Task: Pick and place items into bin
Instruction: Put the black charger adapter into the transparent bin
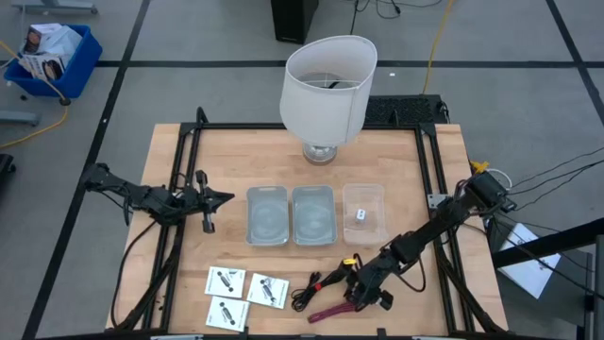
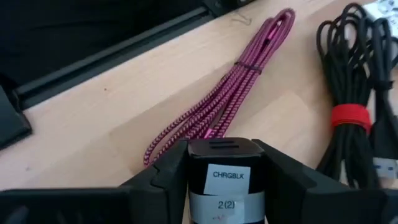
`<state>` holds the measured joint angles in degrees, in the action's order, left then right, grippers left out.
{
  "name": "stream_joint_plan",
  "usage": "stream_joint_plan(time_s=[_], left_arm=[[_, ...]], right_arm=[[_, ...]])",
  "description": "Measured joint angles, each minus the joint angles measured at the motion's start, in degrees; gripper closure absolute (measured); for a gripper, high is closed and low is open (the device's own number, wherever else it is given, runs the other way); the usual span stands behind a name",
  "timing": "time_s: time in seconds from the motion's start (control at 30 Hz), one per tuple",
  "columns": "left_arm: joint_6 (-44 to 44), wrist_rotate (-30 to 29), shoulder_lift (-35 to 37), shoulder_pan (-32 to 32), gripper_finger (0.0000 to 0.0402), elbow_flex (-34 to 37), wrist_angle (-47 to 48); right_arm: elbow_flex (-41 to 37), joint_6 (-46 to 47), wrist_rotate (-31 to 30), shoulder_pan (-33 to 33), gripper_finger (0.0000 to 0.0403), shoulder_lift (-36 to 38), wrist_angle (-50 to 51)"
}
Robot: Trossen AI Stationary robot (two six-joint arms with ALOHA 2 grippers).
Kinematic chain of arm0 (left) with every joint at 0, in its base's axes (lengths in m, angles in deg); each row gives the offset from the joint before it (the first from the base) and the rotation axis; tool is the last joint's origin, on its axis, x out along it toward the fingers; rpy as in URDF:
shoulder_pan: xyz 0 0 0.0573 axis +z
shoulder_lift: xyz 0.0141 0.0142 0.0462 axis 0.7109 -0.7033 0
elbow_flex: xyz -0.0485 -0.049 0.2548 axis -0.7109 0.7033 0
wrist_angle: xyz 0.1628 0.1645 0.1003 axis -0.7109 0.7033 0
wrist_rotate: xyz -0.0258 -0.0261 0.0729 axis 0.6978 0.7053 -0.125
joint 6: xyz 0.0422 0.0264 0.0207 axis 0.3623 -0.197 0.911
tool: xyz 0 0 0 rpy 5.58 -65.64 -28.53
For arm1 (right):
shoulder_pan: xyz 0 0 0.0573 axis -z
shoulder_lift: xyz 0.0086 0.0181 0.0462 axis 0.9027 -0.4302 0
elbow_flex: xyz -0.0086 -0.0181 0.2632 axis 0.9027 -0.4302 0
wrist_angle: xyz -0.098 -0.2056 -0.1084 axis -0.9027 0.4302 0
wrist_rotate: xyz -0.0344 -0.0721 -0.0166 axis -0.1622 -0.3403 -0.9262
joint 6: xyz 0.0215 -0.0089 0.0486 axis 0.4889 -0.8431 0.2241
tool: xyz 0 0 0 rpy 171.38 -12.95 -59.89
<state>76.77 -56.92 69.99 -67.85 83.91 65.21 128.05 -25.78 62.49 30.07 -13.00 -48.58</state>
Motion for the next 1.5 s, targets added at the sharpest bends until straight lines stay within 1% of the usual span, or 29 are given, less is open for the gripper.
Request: stream_joint_plan(time_s=[0.13,0.2,0.27,0.37,0.5,0.57,0.63,0.73,0.83,0.9,0.97,1.1,1.2,1.3,1.5], left_arm=[[0.0,0.0,0.0,0.0,0.0394,0.0,0.0],[-0.1,0.0,0.0,0.0,0.0394,0.0,0.0],[-0.1,0.0,0.0,0.0,0.0394,0.0,0.0],[-0.1,0.0,0.0,0.0,0.0394,0.0,0.0],[-0.2,0.0,0.0,0.0,0.0394,0.0,0.0],[-0.2,0.0,0.0,0.0,0.0394,0.0,0.0],[-0.2,0.0,0.0,0.0,0.0394,0.0,0.1],[-0.2,0.0,0.0,0.0,0.0394,0.0,0.0],[-0.2,0.0,0.0,0.0,0.0394,0.0,0.1],[-0.2,0.0,0.0,0.0,0.0394,0.0,0.2],[-0.2,0.0,0.0,0.0,0.0394,0.0,0.2],[-0.2,0.0,0.0,0.0,0.0394,0.0,0.2],[-0.2,0.0,0.0,0.0,0.0394,0.0,0.3],[-0.2,0.0,0.0,0.0,0.0394,0.0,0.4],[0.0,0.0,0.0,0.0,0.0394,0.0,0.4]], right_arm=[[0.0,0.2,-0.4,0.4,0.026,2.1,0.1],[0.1,0.4,-2.7,0.4,0.0259,4.2,0.6],[1.0,0.5,-7.6,0.5,0.0255,7.3,3.3],[3.3,1.9,-15.8,1.8,0.0254,13.2,11.5],[5.2,2.7,-24.7,4.6,0.0259,21.7,21.4],[5.2,4.9,-28.4,6.8,0.0259,25.7,27.1],[5.2,8.1,-30.0,9.7,0.0258,28.7,33.9],[4.6,13.3,-30.2,13.2,0.0257,31.0,42.9],[3.2,15.9,-28.0,15.5,0.0258,31.4,47.5],[1.4,14.8,-24.7,16.4,0.0259,31.4,47.1],[-0.1,14.4,-21.8,17.0,0.0259,31.2,44.6],[-1.7,14.2,-19.8,18.5,0.0258,31.0,42.7],[-2.5,14.2,-16.6,19.5,0.0259,31.0,43.6],[-2.7,13.6,-16.2,20.0,0.0258,31.0,47.0],[-2.7,7.4,-15.9,21.4,0.0258,31.0,50.5]])
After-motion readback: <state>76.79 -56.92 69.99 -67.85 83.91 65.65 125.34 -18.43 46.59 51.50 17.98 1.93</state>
